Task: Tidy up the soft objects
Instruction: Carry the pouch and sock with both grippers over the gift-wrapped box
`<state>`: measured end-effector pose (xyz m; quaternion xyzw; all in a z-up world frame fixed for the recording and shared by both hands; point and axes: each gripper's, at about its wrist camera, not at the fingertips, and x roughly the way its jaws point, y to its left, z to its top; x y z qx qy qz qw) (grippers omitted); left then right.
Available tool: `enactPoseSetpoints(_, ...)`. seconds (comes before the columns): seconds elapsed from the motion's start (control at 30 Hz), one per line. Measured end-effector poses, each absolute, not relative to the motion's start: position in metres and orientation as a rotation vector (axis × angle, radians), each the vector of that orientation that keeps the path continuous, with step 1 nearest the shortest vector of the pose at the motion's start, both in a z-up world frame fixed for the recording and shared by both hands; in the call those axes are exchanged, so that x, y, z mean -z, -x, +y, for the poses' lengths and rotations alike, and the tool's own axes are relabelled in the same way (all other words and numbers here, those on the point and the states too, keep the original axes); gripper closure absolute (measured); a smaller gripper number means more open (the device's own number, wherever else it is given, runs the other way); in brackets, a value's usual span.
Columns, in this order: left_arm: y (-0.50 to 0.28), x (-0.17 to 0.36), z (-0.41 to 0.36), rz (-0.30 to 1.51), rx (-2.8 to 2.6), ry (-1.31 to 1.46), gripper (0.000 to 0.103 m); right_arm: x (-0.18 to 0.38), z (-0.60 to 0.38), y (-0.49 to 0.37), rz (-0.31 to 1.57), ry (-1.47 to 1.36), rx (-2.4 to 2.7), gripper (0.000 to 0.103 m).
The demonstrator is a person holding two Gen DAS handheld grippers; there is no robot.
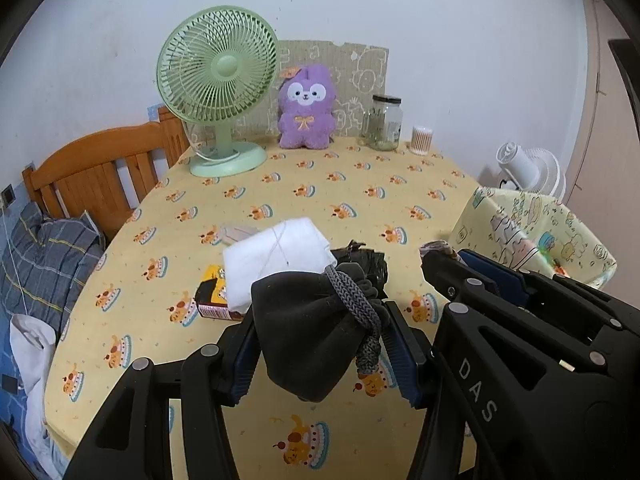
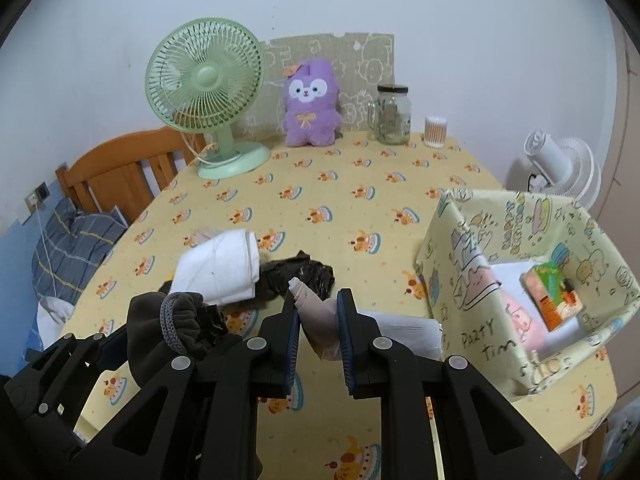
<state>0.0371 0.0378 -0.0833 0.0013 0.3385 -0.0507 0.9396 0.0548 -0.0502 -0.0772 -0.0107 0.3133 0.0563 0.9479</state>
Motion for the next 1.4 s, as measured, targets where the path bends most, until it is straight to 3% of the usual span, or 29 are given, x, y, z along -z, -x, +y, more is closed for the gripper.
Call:
enactPoseSetpoints(0.87,-0.034,0.023,0.038,0.595,0.082,-0.003,0.045,0.017,-0.044,-0.051,0.558,0.023,-0.154,0.082)
enactPoseSetpoints(1.4,-0.039,0.004,0.001,0.546,0.144,-0.033,0.045,-0.006,-0.078,-0.048,0.509,0.013,-0.114,0.082)
